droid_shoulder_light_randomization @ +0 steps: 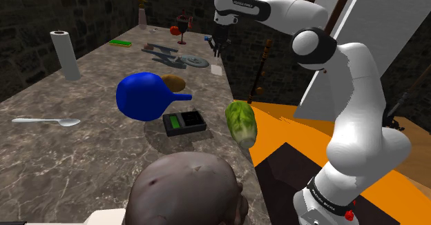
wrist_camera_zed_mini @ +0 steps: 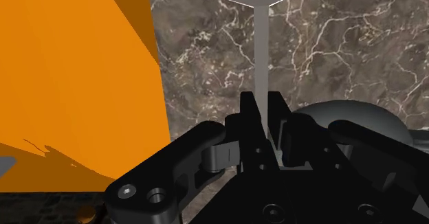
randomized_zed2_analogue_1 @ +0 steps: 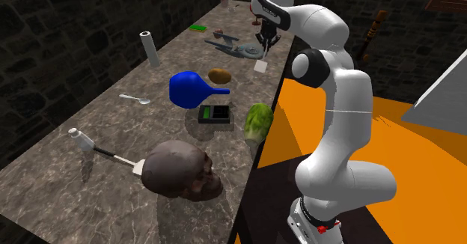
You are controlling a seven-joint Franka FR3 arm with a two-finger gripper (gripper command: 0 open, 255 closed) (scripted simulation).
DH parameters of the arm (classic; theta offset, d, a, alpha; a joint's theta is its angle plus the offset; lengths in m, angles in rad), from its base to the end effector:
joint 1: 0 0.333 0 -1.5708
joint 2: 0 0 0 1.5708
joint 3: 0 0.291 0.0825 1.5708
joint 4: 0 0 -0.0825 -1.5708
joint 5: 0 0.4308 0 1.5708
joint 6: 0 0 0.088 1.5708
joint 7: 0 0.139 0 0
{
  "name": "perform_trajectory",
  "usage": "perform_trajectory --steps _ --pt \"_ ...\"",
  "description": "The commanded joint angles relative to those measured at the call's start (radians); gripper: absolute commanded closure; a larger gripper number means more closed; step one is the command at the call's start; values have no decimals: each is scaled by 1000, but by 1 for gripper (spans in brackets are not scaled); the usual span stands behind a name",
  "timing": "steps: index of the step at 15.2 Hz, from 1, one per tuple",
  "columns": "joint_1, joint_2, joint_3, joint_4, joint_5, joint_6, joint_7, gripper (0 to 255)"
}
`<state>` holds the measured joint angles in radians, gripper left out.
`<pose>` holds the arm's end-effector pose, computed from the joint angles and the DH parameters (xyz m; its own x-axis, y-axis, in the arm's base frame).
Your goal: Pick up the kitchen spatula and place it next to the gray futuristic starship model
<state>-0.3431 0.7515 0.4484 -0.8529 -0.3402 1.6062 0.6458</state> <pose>0.7745 -0.0867 0.4470 0.7908 -0.6085 0.0659 -0.6098 -0.7925 0.0000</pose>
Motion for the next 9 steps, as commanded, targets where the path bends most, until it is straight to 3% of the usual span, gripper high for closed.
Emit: perform_trajectory --steps 1,9 --pt "-16 -19 4 -65 4 44 7 255" --pt "-49 -40 6 -215 5 167 25 255"
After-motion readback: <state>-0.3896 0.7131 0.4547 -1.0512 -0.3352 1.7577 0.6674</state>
